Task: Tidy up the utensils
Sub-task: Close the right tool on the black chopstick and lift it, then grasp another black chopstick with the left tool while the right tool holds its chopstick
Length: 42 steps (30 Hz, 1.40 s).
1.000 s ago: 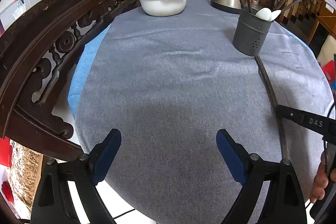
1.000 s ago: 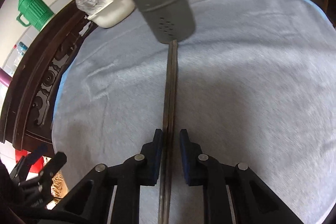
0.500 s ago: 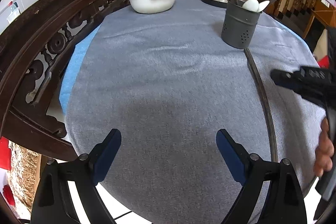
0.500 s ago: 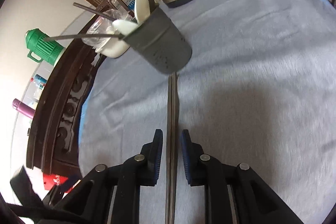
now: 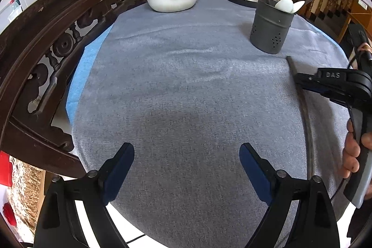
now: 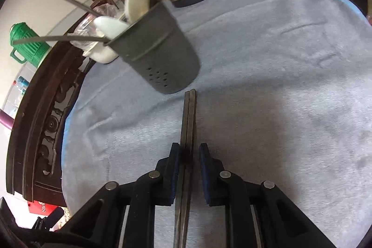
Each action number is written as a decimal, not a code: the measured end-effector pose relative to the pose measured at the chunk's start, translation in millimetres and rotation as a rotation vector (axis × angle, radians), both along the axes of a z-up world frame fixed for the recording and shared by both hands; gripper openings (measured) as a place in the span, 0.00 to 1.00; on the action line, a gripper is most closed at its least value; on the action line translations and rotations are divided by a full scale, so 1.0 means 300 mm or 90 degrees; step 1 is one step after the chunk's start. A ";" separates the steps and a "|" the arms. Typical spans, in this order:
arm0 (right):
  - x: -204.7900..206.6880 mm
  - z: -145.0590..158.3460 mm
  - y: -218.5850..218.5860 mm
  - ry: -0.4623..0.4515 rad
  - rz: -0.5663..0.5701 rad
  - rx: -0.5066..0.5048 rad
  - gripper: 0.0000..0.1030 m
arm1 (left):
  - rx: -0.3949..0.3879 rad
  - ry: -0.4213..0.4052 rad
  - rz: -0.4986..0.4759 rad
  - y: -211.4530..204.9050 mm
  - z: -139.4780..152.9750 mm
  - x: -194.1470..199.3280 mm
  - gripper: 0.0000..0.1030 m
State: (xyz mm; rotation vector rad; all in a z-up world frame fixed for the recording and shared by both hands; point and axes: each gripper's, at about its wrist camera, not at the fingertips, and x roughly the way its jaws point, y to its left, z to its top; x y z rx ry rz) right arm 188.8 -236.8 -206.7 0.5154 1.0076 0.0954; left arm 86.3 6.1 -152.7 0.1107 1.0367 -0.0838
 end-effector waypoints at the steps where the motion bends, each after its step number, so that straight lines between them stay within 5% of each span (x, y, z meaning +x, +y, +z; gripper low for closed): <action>1: -0.006 0.000 -0.014 0.002 -0.008 0.000 0.18 | 0.000 0.001 -0.002 -0.003 -0.001 0.001 0.89; 8: -0.014 -0.015 -0.103 0.014 -0.032 0.050 0.18 | 0.003 0.001 -0.013 -0.023 -0.002 -0.003 0.89; 18: 0.036 0.001 0.042 0.006 0.042 0.040 0.14 | 0.000 0.006 -0.018 -0.027 -0.001 -0.002 0.89; 26: 0.024 -0.002 -0.073 0.010 -0.029 0.018 0.15 | -0.001 0.005 -0.010 -0.016 -0.001 0.018 0.89; 34: 0.072 0.020 -0.102 0.019 -0.033 0.060 0.16 | -0.056 -0.015 -0.061 -0.119 0.061 0.107 0.89; 42: 0.136 0.002 -0.079 0.064 0.017 0.019 0.10 | -0.100 0.023 -0.114 -0.245 0.038 0.236 0.89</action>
